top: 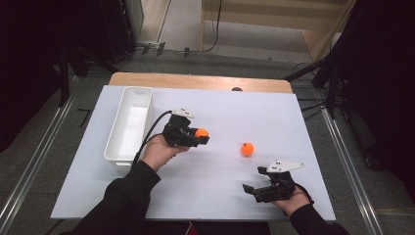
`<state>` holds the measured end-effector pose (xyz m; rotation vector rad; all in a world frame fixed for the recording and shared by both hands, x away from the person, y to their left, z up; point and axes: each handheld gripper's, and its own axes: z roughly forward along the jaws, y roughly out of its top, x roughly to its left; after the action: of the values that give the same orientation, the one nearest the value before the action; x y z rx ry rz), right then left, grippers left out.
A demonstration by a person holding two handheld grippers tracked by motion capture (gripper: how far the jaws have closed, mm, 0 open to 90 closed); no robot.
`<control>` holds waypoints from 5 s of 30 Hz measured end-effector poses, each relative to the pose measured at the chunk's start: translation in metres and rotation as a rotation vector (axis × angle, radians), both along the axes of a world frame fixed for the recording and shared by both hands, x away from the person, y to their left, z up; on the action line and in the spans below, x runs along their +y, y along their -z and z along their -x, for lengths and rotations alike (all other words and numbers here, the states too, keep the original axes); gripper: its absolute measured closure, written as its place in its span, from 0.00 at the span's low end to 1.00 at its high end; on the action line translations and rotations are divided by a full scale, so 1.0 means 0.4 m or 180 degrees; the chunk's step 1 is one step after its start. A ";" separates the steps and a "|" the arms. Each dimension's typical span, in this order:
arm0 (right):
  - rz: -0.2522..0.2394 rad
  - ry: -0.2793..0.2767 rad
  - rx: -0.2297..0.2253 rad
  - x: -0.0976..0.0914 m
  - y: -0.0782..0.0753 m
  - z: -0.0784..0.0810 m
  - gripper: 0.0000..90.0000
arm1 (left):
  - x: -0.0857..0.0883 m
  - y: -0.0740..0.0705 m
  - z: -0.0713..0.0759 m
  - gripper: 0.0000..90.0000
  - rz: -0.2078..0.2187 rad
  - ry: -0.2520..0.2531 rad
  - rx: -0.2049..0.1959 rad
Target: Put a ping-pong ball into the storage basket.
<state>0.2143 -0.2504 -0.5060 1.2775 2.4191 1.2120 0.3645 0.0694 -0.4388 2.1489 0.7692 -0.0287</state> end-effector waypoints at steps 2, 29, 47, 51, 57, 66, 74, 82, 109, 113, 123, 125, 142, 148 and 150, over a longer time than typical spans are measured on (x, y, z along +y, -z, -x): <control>-0.0002 -0.0002 0.0000 0.000 0.000 0.000 0.08 | 0.006 -0.001 0.004 0.56 0.0011 -0.0017 -0.0013; -0.0005 -0.0004 -0.0010 0.004 -0.003 -0.001 0.08 | 0.074 -0.039 0.014 0.56 -0.0098 -0.0084 0.0012; 0.0023 -0.0023 -0.0007 0.007 -0.002 -0.009 0.08 | 0.117 -0.077 0.008 0.56 -0.0087 -0.0117 0.0055; 0.0028 -0.0043 -0.0025 0.008 -0.002 -0.009 0.08 | 0.129 -0.084 0.005 0.56 -0.0096 -0.0156 0.0063; 0.0016 -0.0047 -0.0013 0.009 -0.002 -0.011 0.08 | 0.144 -0.091 0.000 0.56 -0.0110 -0.0195 0.0069; 0.0021 -0.0048 -0.0018 0.011 -0.002 -0.011 0.08 | 0.170 -0.104 -0.006 0.56 -0.0132 -0.0277 0.0058; 0.0023 -0.0054 -0.0016 0.011 -0.002 -0.012 0.08 | 0.191 -0.111 -0.012 0.56 -0.0150 -0.0343 0.0061; 0.0029 -0.0064 -0.0005 0.011 -0.002 -0.012 0.08 | 0.209 -0.118 -0.017 0.56 -0.0187 -0.0428 0.0043; 0.0028 -0.0056 0.0000 0.014 -0.002 -0.011 0.08 | 0.282 -0.143 -0.032 0.56 -0.0251 -0.0868 -0.0118; 0.0033 -0.0061 0.0002 0.013 -0.002 -0.011 0.08 | 0.290 -0.149 -0.033 0.56 -0.0239 -0.0929 -0.0151; 0.0028 -0.0061 -0.0001 0.013 -0.002 -0.011 0.08 | 0.306 -0.160 -0.034 0.56 -0.0251 -0.1091 -0.0186; 0.0031 -0.0061 0.0004 0.013 -0.002 -0.011 0.08 | 0.308 -0.161 -0.034 0.56 -0.0241 -0.1118 -0.0190; 0.0029 -0.0066 0.0004 0.014 -0.002 -0.011 0.08 | 0.337 -0.166 -0.039 0.56 -0.0268 -0.1344 -0.0247; 0.0038 -0.0073 -0.0008 0.014 -0.001 -0.011 0.08 | 0.348 -0.167 -0.041 0.56 -0.0300 -0.1416 -0.0282; 0.0039 -0.0073 -0.0009 0.014 -0.001 -0.011 0.08 | 0.352 -0.166 -0.042 0.56 -0.0305 -0.1435 -0.0295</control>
<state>0.2188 -0.2448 -0.5054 1.2472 2.4418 1.2023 0.3815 0.2102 -0.3726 2.0018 1.2009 0.3465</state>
